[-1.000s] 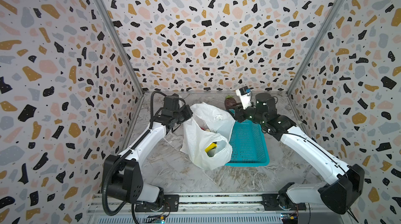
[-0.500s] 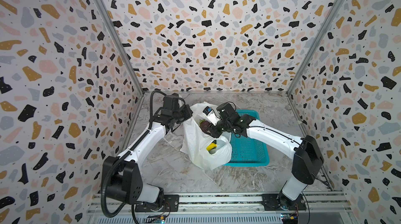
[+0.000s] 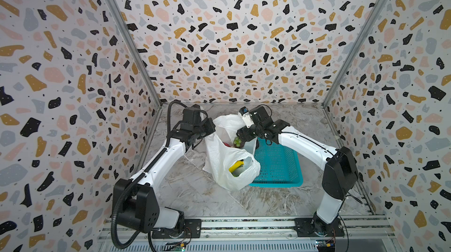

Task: Place the fruits into the plastic bag
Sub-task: 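Open the right gripper to release the mangosteen and withdraw, then lower the right gripper into the basket and grasp the dark avocado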

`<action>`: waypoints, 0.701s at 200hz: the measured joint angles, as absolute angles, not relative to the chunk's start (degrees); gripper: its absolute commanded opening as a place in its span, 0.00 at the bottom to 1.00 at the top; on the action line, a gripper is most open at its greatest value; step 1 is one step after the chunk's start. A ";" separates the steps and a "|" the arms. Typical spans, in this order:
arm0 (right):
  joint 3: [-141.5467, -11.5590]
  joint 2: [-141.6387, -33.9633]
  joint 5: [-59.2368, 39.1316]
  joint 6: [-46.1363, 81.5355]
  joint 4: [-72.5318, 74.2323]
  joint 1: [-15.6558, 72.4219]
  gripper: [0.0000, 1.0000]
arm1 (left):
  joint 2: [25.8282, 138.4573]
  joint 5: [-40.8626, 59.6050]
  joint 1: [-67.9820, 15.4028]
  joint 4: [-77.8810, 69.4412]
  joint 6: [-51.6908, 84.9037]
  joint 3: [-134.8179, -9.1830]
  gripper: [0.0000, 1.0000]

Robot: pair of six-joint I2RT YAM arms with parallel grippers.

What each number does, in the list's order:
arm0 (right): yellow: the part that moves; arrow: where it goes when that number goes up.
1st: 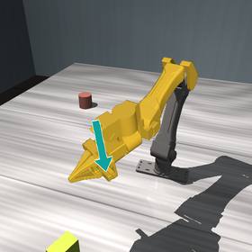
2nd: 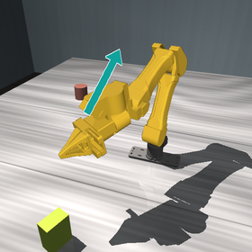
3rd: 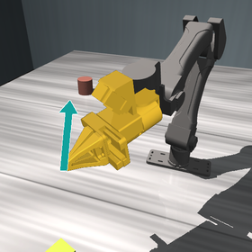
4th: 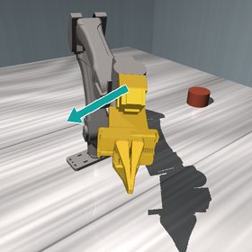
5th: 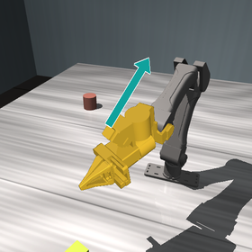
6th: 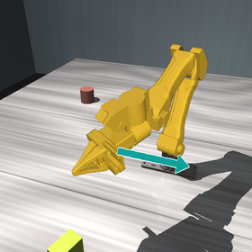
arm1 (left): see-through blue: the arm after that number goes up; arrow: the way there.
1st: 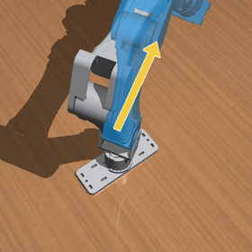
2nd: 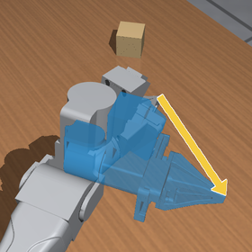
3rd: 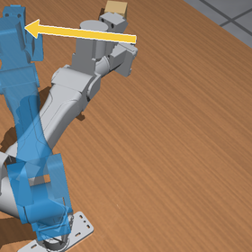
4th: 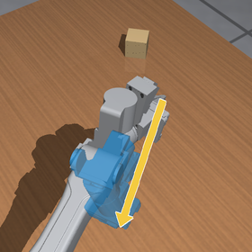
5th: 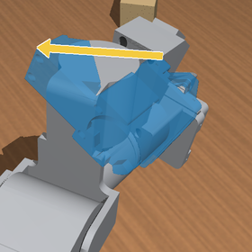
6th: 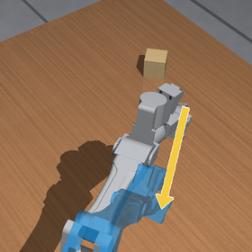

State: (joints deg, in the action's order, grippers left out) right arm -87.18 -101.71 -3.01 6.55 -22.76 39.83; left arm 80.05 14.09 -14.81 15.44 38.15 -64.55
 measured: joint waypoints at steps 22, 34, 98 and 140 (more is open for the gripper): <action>-85.08 -98.00 -4.19 6.39 -22.41 38.85 0.80 | 80.16 13.15 -14.81 15.46 38.59 -64.62 0.00; -83.22 -94.65 -6.22 6.02 -21.78 38.52 0.81 | 80.49 12.93 -14.81 15.35 38.89 -64.79 0.00; -79.50 -78.46 -17.58 6.70 -13.54 35.68 0.84 | 82.43 12.97 -14.81 15.35 40.12 -65.43 0.00; -74.70 -77.91 -18.24 17.19 -9.39 21.93 0.84 | 82.43 12.97 -14.81 15.38 40.12 -65.43 0.00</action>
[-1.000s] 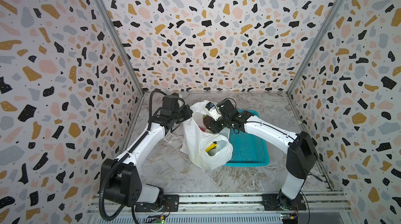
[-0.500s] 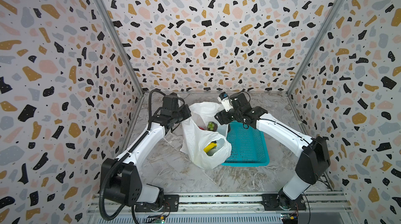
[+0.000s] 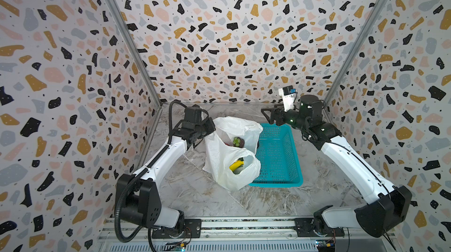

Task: Place the fruits into the plastic bag
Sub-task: 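Lower the right gripper into the basket and grasp the dark avocado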

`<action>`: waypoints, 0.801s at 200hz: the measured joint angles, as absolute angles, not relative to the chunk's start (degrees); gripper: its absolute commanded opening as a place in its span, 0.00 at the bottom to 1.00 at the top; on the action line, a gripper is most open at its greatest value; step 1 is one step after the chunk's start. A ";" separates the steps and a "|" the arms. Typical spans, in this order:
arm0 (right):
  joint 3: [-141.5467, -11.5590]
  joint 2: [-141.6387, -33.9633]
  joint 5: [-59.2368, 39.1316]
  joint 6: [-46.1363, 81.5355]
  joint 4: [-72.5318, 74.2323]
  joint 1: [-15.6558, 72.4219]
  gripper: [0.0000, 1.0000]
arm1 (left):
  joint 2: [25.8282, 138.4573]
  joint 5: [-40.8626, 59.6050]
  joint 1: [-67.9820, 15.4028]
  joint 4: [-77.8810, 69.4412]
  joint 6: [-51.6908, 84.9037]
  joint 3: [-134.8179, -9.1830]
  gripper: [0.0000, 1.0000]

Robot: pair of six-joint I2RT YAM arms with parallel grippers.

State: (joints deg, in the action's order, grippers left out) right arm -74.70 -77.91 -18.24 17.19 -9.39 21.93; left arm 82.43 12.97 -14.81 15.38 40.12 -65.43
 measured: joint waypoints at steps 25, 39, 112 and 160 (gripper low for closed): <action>-71.79 -82.85 -18.20 22.33 -10.57 17.74 0.84 | 82.43 12.97 -14.81 15.38 40.12 -65.43 0.00; -71.31 -87.18 -19.11 24.08 -11.94 17.58 0.83 | 82.43 12.99 -14.81 15.42 40.12 -65.43 0.00; -71.96 -106.00 -25.32 25.39 -15.79 23.38 0.82 | 82.43 13.08 -14.81 15.46 40.07 -65.43 0.00; -76.47 -111.42 -24.47 24.40 -16.27 24.67 0.79 | 82.43 13.08 -14.81 15.88 40.07 -65.47 0.00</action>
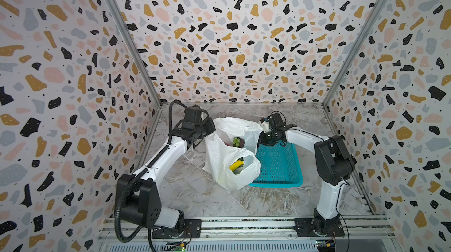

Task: Place the fruits into the plastic bag
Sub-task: 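Lower the right gripper into the basket and grasp the dark avocado, then lift the avocado with the right gripper into the bag opening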

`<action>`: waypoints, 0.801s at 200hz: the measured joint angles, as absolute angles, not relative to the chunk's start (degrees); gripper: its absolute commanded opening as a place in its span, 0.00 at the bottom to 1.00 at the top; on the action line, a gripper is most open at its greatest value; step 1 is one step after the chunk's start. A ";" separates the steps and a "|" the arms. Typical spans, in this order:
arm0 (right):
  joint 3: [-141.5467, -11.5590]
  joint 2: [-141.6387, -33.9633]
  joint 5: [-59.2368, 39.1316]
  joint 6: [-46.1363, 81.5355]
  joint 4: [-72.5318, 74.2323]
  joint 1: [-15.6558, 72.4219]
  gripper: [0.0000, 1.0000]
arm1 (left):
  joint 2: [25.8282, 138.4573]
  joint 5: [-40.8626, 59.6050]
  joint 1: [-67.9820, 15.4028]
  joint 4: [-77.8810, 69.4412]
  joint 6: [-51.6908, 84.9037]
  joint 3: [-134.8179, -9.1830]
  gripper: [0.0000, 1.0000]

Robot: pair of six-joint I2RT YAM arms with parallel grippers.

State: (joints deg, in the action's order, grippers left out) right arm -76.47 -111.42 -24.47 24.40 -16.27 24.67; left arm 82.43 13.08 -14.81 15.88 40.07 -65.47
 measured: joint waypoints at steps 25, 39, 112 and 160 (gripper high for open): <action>-78.00 -113.45 -22.90 23.68 -16.32 24.77 0.76 | 82.41 13.13 -14.81 16.05 40.07 -65.82 0.00; -78.63 -114.39 -22.24 22.90 -16.14 24.84 0.72 | 82.43 13.17 -14.81 16.29 40.07 -66.22 0.00; -79.68 -114.98 -20.88 22.63 -16.14 24.67 0.31 | 82.43 13.17 -14.81 16.69 40.05 -66.78 0.00; -73.67 -107.72 -18.92 23.66 -16.47 21.17 0.29 | 82.43 13.17 -14.81 16.71 40.05 -66.81 0.00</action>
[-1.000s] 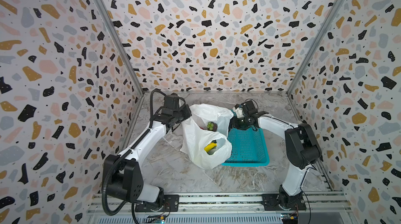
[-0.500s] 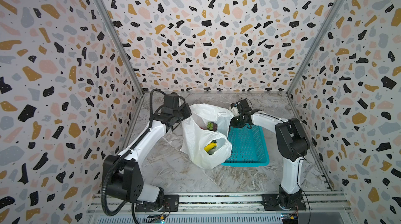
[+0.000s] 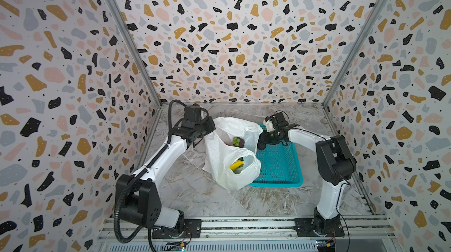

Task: Place the fruits into the plastic bag
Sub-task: 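Lift the avocado with the right gripper into the bag opening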

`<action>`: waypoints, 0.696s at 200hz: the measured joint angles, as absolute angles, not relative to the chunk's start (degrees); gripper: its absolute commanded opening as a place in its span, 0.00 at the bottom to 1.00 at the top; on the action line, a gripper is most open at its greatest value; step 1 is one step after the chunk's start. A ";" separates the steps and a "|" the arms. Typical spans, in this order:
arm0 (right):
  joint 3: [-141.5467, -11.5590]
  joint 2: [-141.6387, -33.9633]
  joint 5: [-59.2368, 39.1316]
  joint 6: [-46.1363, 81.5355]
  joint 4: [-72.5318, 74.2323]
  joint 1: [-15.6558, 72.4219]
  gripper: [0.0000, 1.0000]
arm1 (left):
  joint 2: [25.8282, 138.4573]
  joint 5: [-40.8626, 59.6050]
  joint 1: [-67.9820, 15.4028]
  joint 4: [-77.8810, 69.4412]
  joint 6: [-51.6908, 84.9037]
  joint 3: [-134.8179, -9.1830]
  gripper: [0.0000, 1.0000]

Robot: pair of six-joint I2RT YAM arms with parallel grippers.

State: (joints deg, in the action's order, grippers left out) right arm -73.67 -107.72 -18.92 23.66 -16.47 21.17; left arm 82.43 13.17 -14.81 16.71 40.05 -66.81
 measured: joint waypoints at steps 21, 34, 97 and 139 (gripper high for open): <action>-72.49 -101.27 -17.02 24.38 -16.78 18.74 0.29 | 82.41 13.19 -14.81 16.69 40.01 -66.81 0.00; -72.49 -96.53 -15.77 24.36 -16.29 17.52 0.30 | 82.43 13.23 -14.81 16.69 39.90 -66.81 0.00; -76.58 -84.68 -24.71 19.75 -9.21 25.93 0.32 | 82.41 14.24 -14.81 16.67 39.62 -66.81 0.00; -80.44 -91.66 -31.83 14.33 -10.04 36.53 0.34 | 82.39 14.28 -14.81 16.67 39.62 -66.81 0.00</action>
State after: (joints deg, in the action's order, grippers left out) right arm -80.44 -91.66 -31.83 14.33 -10.04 36.53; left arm 82.39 14.28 -14.81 16.67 39.62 -66.81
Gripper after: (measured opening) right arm 0.422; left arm 0.047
